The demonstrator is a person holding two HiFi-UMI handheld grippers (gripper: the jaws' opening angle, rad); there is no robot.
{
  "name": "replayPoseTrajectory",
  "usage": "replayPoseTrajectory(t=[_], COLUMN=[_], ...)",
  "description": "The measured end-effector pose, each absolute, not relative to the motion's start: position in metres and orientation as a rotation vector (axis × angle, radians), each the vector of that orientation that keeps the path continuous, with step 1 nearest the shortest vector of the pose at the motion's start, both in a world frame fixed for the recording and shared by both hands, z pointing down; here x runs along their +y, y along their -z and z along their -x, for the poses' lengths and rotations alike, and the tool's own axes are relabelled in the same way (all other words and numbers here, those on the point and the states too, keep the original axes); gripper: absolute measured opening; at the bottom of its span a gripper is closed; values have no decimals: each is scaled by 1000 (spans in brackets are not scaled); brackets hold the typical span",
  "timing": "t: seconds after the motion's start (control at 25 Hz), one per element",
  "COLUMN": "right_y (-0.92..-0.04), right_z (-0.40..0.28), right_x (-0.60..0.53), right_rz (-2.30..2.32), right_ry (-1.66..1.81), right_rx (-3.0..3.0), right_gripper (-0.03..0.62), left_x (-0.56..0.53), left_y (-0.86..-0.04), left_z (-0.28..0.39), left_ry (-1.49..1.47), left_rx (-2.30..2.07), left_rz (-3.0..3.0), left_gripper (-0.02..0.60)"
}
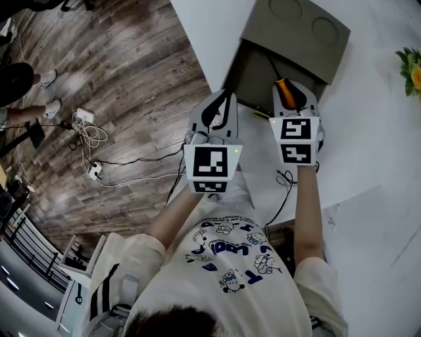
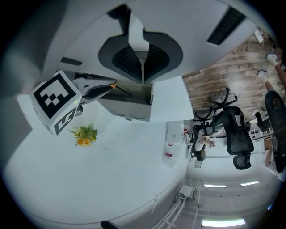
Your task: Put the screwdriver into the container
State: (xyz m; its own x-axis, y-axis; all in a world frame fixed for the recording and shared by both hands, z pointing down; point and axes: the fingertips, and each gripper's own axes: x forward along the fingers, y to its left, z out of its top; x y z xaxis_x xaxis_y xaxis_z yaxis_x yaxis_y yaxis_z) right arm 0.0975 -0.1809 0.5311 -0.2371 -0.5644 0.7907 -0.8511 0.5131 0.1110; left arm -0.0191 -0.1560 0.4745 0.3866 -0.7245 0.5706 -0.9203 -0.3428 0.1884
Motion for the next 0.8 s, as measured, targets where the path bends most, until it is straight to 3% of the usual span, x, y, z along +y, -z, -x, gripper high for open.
replayPoseTrajectory(t=[0.4, 0.8], right_y=[-502, -444], right_z=[-105, -105], right_x=[-189, -167], right_rz=[-1304, -1524], right_ry=[-489, -488], right_rx=[-1972, -2033], right_gripper=[131, 56], left_x=[-160, -158], left_y=[-462, -422], left_z=[27, 20], left_ry=[-511, -447], left_rx=[-1428, -1426], left_rz=[-2184, -2272], left_gripper=[29, 29])
